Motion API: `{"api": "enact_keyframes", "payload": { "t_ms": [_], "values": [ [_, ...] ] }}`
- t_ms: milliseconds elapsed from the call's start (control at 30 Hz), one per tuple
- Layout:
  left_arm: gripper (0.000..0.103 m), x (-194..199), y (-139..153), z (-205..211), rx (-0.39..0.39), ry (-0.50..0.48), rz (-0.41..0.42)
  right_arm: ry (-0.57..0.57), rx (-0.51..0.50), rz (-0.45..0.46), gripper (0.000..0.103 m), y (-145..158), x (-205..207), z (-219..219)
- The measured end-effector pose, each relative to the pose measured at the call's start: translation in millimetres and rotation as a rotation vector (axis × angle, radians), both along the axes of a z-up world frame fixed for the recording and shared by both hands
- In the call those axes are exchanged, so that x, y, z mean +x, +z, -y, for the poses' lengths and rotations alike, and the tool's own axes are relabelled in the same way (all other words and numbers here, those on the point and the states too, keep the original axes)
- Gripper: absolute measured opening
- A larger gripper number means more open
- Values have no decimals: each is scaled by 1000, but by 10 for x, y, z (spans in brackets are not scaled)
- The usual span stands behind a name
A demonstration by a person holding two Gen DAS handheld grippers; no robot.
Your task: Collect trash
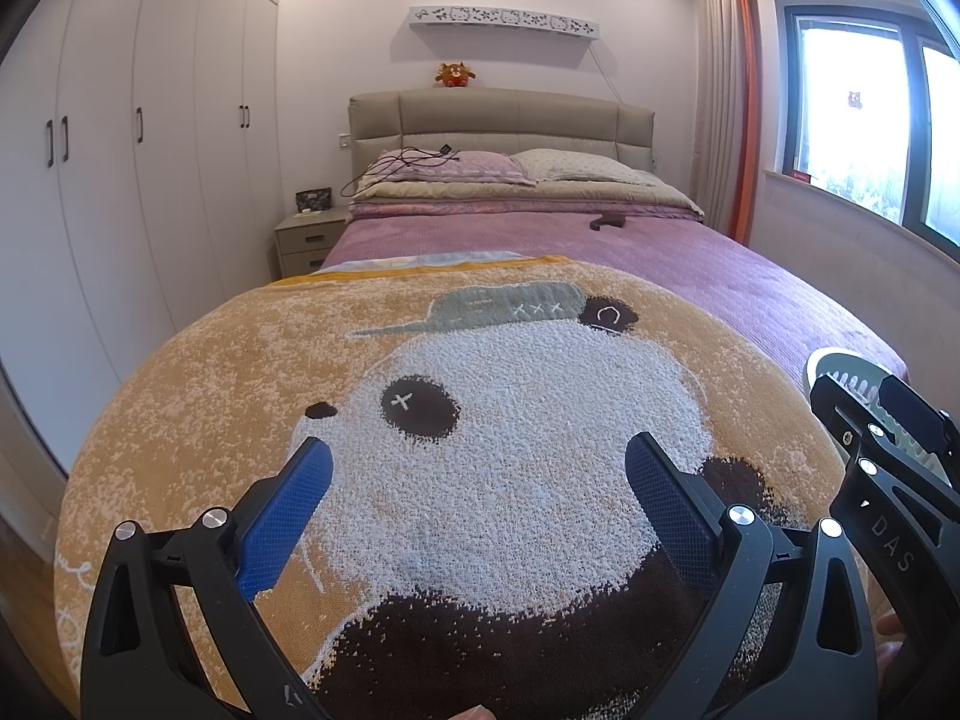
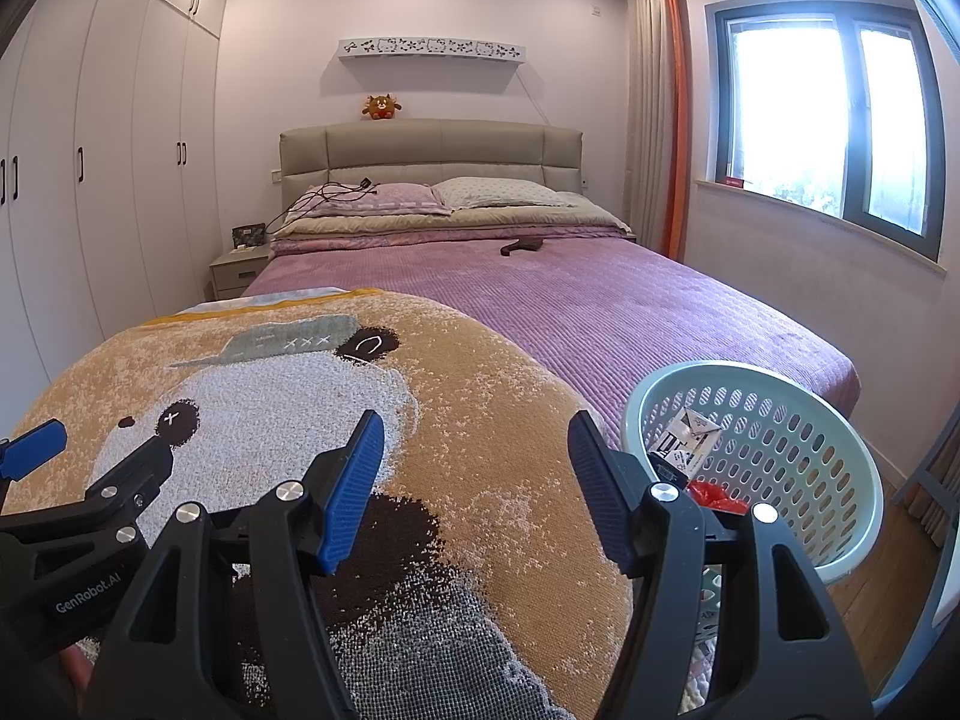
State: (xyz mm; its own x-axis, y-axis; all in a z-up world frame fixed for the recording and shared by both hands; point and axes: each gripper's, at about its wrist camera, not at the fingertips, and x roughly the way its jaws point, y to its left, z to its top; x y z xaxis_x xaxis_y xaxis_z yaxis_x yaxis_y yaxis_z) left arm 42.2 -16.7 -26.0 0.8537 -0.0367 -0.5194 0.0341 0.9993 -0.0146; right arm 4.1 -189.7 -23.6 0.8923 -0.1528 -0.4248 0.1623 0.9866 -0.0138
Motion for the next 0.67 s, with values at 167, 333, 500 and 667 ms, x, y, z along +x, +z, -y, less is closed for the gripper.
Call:
{"api": "enact_keyframes", "payload": {
  "t_ms": [167, 333, 500, 667],
  "values": [
    [95, -1, 6, -12, 7, -1, 0, -2, -2, -1, 60, 4, -8, 7],
    [95, -10, 77, -136, -7, 23, 10, -5, -21, -11, 60, 14, -15, -9],
    [95, -34, 183, -259, 22, 48, 15, 11, -27, -21, 60, 82, -43, -76],
    [95, -99, 290, -402, 45, 73, 28, 38, -34, -34, 70, 129, -66, -189]
  ]
}}
